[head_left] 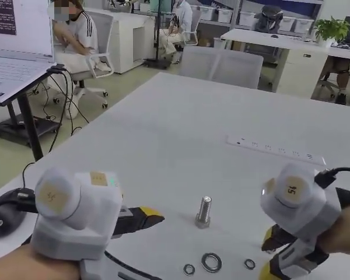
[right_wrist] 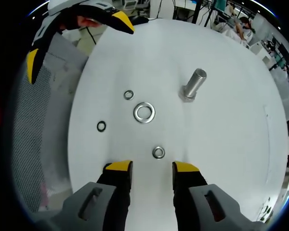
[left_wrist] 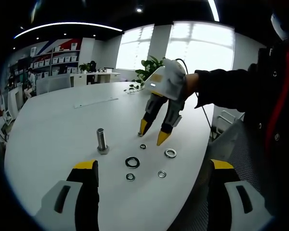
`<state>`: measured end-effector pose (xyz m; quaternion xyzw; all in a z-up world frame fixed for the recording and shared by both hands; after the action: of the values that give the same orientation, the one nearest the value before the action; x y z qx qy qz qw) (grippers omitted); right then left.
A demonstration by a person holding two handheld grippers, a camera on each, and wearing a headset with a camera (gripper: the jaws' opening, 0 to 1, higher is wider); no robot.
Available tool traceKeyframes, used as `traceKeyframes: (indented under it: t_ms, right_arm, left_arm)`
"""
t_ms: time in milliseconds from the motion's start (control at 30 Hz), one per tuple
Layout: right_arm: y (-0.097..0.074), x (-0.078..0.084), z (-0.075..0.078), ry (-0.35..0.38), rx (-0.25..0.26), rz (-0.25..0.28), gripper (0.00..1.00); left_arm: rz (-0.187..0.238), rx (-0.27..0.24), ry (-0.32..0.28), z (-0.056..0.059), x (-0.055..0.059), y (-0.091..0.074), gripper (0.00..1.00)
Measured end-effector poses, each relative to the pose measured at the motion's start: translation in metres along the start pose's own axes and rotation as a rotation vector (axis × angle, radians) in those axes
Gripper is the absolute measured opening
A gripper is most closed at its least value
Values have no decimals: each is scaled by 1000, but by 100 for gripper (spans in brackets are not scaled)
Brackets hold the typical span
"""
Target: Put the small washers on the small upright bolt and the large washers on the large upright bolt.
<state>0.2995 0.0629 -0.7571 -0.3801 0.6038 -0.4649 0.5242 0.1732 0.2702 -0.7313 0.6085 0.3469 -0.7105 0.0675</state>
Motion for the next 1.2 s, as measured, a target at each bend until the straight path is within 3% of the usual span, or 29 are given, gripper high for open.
traceKeyframes:
  t_ms: [500,1200]
  right_arm:
    - [21,-8,6,-12,-4,-43,25]
    - [26,-8,10,-4,-11,-60,20]
  left_arm:
    - [-7,2,3,-4,0,-1,94]
    - [-11,-15,23,-18,-5,-5,94]
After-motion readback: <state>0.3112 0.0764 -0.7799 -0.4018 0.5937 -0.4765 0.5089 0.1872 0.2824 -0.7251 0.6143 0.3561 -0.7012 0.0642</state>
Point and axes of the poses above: the centre of the closed fingertips' face, and the gripper's own axes: y roughly forward along the fingers, z roughly to its right, x roughly out of its underside, the point moved 10 cm from there along -y, roughly backward along the fingers, and after that the axes turned 11 degrees about y, right-handed, at the moved point
